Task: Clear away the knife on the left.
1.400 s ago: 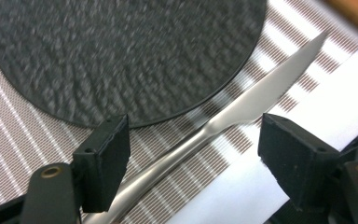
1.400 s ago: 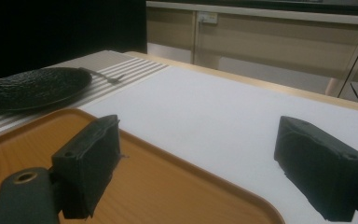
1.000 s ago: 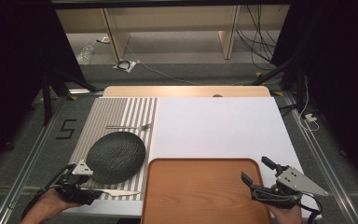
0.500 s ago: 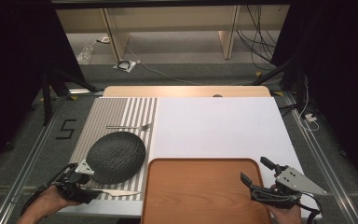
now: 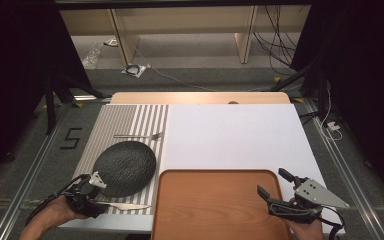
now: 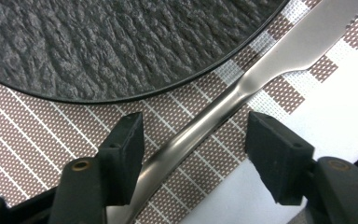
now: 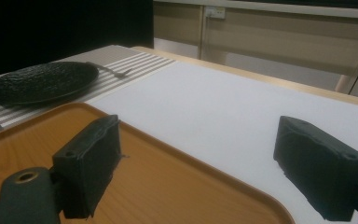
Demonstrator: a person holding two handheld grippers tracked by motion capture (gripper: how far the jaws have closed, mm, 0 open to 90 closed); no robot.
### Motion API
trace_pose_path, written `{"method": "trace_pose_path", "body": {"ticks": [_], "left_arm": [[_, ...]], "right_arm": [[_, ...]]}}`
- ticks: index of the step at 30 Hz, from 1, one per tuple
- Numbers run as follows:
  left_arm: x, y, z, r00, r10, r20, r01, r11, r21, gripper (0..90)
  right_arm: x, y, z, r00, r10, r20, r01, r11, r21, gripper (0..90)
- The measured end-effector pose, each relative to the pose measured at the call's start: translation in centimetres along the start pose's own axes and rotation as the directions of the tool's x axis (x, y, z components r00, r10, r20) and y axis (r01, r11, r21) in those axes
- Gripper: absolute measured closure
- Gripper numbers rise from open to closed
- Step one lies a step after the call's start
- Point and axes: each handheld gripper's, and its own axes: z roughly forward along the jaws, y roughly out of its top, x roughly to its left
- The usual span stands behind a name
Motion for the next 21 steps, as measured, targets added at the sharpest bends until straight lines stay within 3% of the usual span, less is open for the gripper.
{"method": "trace_pose_path", "body": {"ticks": [11, 13, 17, 21], "left_arm": [[-0.2, 0.6, 0.0, 0.9989, 0.039, 0.026, -0.040, 0.9984, 0.039, 48.8], [-0.2, 0.8, 0.0, 0.9980, 0.045, 0.045, -0.047, 0.9976, 0.050, 54.6], [-0.2, 1.1, 0.0, 0.9974, 0.052, 0.049, -0.056, 0.9962, 0.066, 55.4], [-0.5, 1.3, 0.0, 0.9943, 0.088, 0.061, -0.092, 0.9925, 0.080, 62.5]], "right_arm": [[0.1, 0.0, 0.1, 0.9999, 0.001, -0.012, 0.000, 1.000, 0.008, 15.9], [0.1, 0.0, 0.1, 0.9999, 0.001, -0.015, -0.001, 1.000, 0.015, 15.9], [0.1, 0.0, 0.1, 0.9999, -0.003, -0.015, 0.003, 1.000, 0.021, 15.9], [0.0, -0.1, 0.1, 0.9999, -0.002, -0.016, 0.003, 1.000, 0.023, 16.0]]}}
